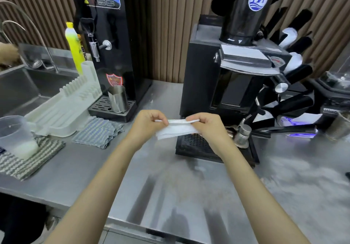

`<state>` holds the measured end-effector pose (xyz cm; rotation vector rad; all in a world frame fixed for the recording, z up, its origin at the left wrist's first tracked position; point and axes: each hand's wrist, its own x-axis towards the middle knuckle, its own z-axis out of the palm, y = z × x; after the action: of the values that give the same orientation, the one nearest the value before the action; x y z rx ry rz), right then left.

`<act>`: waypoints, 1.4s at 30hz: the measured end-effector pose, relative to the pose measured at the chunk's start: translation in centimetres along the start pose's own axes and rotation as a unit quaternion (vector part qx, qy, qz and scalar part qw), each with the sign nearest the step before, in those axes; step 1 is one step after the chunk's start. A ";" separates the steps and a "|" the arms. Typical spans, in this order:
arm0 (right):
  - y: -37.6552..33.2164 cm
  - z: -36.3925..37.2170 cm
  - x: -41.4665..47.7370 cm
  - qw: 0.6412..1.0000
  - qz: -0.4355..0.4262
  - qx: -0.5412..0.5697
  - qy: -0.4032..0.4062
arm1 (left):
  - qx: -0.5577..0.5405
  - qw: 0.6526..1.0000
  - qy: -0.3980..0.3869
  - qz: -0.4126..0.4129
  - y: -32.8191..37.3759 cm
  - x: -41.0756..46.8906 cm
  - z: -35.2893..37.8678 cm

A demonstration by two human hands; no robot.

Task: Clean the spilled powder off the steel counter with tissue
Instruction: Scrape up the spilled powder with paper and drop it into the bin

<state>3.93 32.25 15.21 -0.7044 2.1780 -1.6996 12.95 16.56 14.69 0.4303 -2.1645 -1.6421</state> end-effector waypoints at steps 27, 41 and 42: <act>6.5 8.8 11.3 0.992 0.113 -0.015 -0.061 | 0.076 0.988 -0.102 -0.088 -10.4 11.1 -5.0; 7.5 9.0 11.3 0.969 0.084 -0.198 -0.123 | 0.223 0.955 -0.195 -0.002 -12.9 11.8 -4.2; 7.5 9.0 11.4 0.965 0.080 -0.214 -0.128 | 0.228 0.954 -0.192 -0.004 -13.1 11.9 -4.1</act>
<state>-2.51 20.12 6.45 -0.7749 2.3548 -1.0023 4.60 4.06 4.46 0.2553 -2.8500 -1.2966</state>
